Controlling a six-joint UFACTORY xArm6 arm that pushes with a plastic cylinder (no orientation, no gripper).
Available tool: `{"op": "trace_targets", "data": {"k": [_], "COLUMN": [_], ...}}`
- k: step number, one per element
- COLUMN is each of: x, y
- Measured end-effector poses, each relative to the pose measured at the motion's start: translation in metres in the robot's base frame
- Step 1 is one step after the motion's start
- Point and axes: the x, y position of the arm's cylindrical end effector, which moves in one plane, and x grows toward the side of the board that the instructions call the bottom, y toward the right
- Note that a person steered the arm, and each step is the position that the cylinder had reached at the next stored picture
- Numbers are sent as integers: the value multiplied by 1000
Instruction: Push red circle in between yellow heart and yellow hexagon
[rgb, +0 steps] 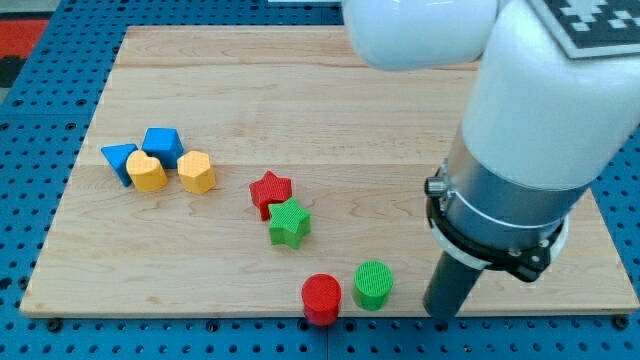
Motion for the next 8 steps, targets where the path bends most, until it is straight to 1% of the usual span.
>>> {"op": "trace_targets", "data": {"k": [1, 3, 4, 5, 6, 7, 8], "x": [-1, 0, 0, 0, -2, -5, -16], "y": [-22, -89, -106, -146, -210, -261, -298]}}
